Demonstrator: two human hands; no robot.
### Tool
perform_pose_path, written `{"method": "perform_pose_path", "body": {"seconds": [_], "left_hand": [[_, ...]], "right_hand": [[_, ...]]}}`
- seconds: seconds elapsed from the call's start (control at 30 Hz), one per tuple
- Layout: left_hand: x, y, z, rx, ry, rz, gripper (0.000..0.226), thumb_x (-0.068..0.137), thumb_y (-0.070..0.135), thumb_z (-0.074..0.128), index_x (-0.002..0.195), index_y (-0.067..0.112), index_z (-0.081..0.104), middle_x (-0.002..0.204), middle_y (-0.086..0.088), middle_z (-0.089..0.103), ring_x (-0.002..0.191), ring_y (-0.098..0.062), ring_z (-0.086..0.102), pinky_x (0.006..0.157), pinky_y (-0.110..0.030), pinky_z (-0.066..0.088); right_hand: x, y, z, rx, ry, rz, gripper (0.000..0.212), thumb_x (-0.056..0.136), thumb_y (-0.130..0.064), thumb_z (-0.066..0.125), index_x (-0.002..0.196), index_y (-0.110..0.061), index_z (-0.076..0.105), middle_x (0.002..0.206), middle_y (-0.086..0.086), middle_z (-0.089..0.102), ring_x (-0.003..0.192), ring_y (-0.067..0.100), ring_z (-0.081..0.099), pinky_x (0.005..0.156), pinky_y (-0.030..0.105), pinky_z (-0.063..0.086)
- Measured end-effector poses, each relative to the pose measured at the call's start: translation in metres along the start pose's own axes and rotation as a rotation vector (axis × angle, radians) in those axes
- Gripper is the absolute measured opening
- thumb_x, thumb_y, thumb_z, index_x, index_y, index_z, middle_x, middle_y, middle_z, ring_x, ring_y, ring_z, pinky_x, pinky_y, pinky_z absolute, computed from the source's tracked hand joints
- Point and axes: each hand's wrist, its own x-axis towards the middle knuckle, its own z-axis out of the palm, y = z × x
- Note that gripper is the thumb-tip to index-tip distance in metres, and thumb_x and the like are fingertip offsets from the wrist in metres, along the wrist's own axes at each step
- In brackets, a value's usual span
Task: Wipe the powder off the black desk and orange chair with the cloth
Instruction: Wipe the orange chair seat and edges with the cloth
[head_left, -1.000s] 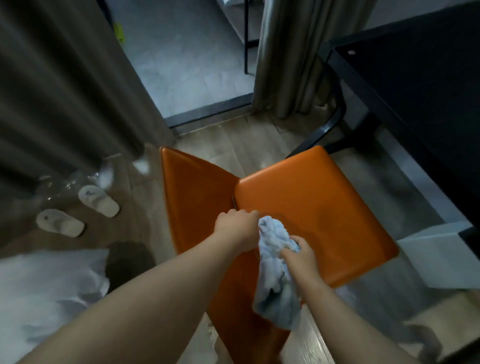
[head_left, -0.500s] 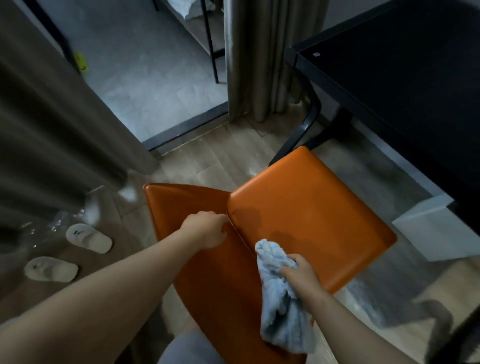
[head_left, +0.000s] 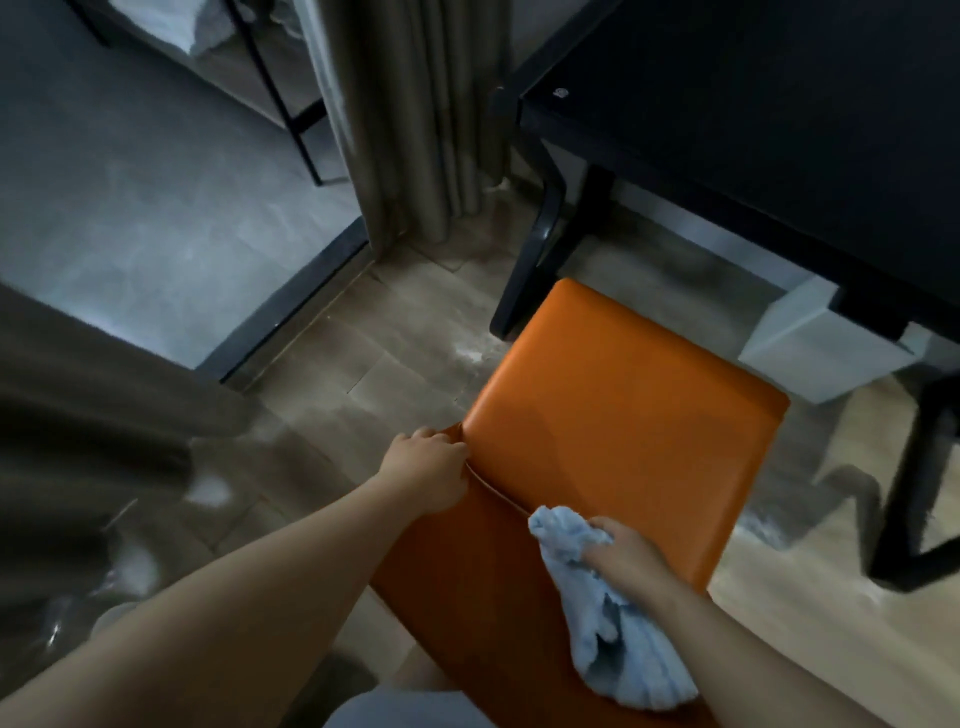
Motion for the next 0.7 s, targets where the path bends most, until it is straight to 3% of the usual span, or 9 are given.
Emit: {"method": "perform_pose_path", "body": {"seconds": [0.1, 0.17, 0.3, 0.43, 0.53, 0.7], "left_hand": [[0.006, -0.011, 0.005, 0.044, -0.036, 0.014, 0.041, 0.091, 0.037, 0.043, 0.13, 0.026, 0.047, 0.136, -0.003, 0.047, 0.131, -0.025, 0.033, 0.102, -0.041, 0.032], [0.008, -0.016, 0.012, 0.052, -0.082, -0.025, 0.044, 0.091, 0.039, 0.044, 0.133, 0.027, 0.045, 0.143, -0.004, 0.039, 0.138, -0.028, 0.023, 0.105, -0.045, 0.028], [0.019, -0.021, 0.017, -0.061, -0.211, -0.112, 0.047, 0.089, 0.04, 0.045, 0.134, 0.029, 0.043, 0.143, -0.003, 0.035, 0.135, -0.029, 0.026, 0.1, -0.047, 0.034], [0.03, -0.024, 0.019, -0.133, -0.251, -0.175, 0.048, 0.088, 0.039, 0.045, 0.134, 0.026, 0.041, 0.144, -0.004, 0.034, 0.12, -0.03, 0.047, 0.089, -0.038, 0.045], [0.032, -0.02, 0.027, -0.085, -0.223, -0.234, 0.054, 0.086, 0.038, 0.047, 0.136, 0.026, 0.031, 0.155, -0.007, 0.01, 0.121, -0.036, 0.045, 0.078, -0.038, 0.043], [0.05, -0.026, 0.032, -0.054, -0.307, -0.253, 0.07, 0.087, 0.041, 0.047, 0.146, 0.022, 0.013, 0.141, -0.013, 0.037, 0.119, -0.033, 0.05, 0.088, -0.041, 0.046]], "right_hand": [[-0.006, 0.001, 0.015, -0.098, -0.008, 0.066, 0.032, 0.089, -0.053, 0.045, 0.109, -0.031, 0.058, 0.1, -0.004, 0.066, 0.092, 0.013, 0.061, 0.089, 0.039, 0.049], [-0.008, 0.003, 0.024, -0.283, -0.025, 0.182, 0.051, 0.089, -0.065, 0.024, 0.124, -0.038, 0.049, 0.12, -0.001, 0.061, 0.112, 0.022, 0.054, 0.101, 0.048, 0.036], [-0.001, -0.005, 0.031, -0.619, -0.023, 0.268, 0.054, 0.085, -0.055, 0.029, 0.134, -0.035, 0.038, 0.135, 0.0, 0.049, 0.131, 0.03, 0.035, 0.102, 0.056, 0.023], [0.011, -0.002, 0.03, -0.461, -0.102, 0.258, 0.066, 0.079, -0.061, 0.045, 0.133, -0.023, 0.039, 0.133, 0.004, 0.048, 0.122, 0.026, 0.046, 0.103, 0.043, 0.034], [0.026, 0.001, 0.024, -0.423, -0.162, 0.244, 0.052, 0.079, -0.05, 0.054, 0.121, -0.02, 0.047, 0.114, 0.003, 0.06, 0.106, 0.022, 0.057, 0.095, 0.039, 0.045], [0.044, -0.007, 0.033, -0.51, -0.102, 0.143, 0.046, 0.085, -0.036, 0.052, 0.128, -0.027, 0.036, 0.116, 0.005, 0.061, 0.108, 0.027, 0.057, 0.093, 0.045, 0.045]]}}
